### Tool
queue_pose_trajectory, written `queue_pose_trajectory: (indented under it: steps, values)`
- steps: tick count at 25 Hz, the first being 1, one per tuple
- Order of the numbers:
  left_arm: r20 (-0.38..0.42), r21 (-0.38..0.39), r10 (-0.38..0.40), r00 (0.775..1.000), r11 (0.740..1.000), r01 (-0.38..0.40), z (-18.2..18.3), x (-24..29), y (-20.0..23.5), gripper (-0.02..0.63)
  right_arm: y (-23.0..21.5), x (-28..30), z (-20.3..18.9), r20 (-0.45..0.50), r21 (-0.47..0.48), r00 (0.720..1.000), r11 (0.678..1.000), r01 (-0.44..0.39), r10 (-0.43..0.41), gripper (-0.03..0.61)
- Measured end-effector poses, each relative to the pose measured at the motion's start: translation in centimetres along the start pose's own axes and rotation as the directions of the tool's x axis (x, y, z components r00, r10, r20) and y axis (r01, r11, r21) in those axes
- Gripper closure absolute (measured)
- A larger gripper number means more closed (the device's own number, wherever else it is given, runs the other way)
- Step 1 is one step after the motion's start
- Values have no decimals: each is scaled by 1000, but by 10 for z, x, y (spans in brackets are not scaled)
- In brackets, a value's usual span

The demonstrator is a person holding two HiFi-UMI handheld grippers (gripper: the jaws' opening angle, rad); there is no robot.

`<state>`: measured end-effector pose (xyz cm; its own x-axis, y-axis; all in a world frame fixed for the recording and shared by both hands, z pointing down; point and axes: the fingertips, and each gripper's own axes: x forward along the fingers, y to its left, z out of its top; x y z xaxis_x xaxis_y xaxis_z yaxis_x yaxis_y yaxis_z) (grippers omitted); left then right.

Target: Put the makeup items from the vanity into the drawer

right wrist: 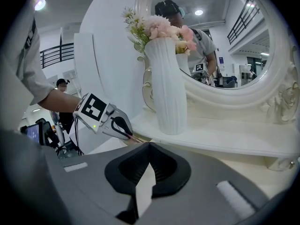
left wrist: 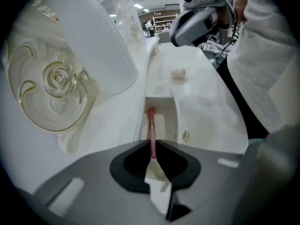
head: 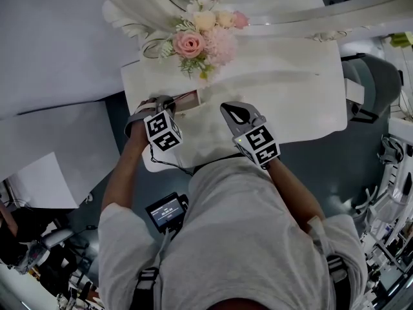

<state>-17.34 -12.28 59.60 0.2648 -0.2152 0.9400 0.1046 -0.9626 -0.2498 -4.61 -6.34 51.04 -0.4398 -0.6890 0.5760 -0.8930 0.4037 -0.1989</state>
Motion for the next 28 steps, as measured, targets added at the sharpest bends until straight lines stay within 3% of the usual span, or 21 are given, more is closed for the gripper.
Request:
queue_pose_trajectory:
  steps: [13,28]
  values:
    - [31,-58,17,999,998,-16,3,0,1,578,-1,2,-2,-6,2,1000,1000,-14,14,580]
    - [-35,-96,27,999,995,-30,2,0,2,575,-18,-21,-15,-23,-21,999,999,-39,38,580]
